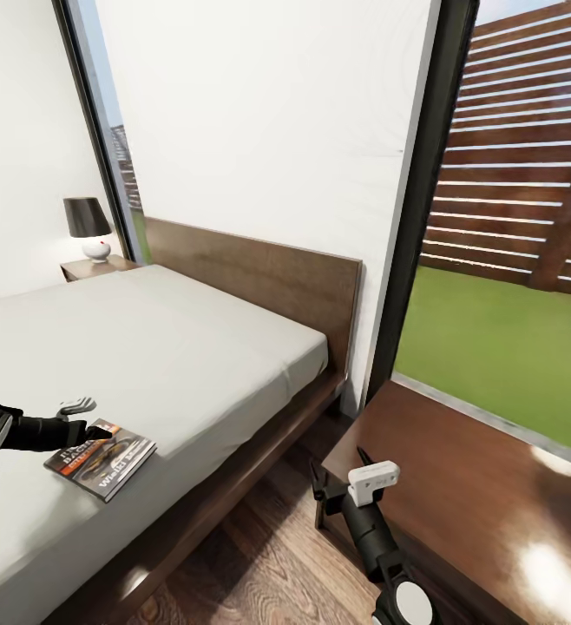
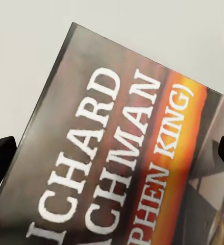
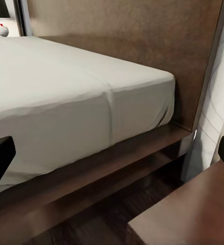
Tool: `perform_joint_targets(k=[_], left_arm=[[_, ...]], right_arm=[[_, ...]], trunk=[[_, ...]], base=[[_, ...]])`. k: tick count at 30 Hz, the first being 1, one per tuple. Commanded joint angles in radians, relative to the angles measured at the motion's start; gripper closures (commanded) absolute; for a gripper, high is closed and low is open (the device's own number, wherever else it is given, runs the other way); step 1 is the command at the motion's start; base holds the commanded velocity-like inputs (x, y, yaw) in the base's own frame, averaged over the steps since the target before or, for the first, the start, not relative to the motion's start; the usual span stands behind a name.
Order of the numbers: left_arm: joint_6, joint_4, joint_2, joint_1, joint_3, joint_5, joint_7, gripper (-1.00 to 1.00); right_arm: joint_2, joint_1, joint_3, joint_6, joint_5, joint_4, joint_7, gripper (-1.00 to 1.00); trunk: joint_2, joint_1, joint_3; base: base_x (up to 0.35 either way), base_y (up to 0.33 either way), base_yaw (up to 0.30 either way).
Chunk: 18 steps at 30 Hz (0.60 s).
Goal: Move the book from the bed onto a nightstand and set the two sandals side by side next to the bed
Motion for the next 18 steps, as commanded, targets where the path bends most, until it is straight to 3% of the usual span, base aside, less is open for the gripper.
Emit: perform_joint_targets(k=[1, 18], left_arm=[[0.010, 0.000, -0.001, 0.000, 0.003, -0.018, -0.008, -1.00], [0.010, 0.000, -0.001, 0.000, 0.003, -0.018, -0.008, -1.00]], right_arm=[[-0.001, -0.001, 0.003, -0.003, -0.002, 0.000, -0.007, -1.00], [-0.001, -0.001, 0.005, -0.003, -0.002, 0.003, -0.007, -1.00]], trunk=[[0.000, 0.000, -0.001], [0.000, 0.000, -0.001]], base=[[0.000, 0.000, 0.000], [0.000, 0.000, 0.000]])
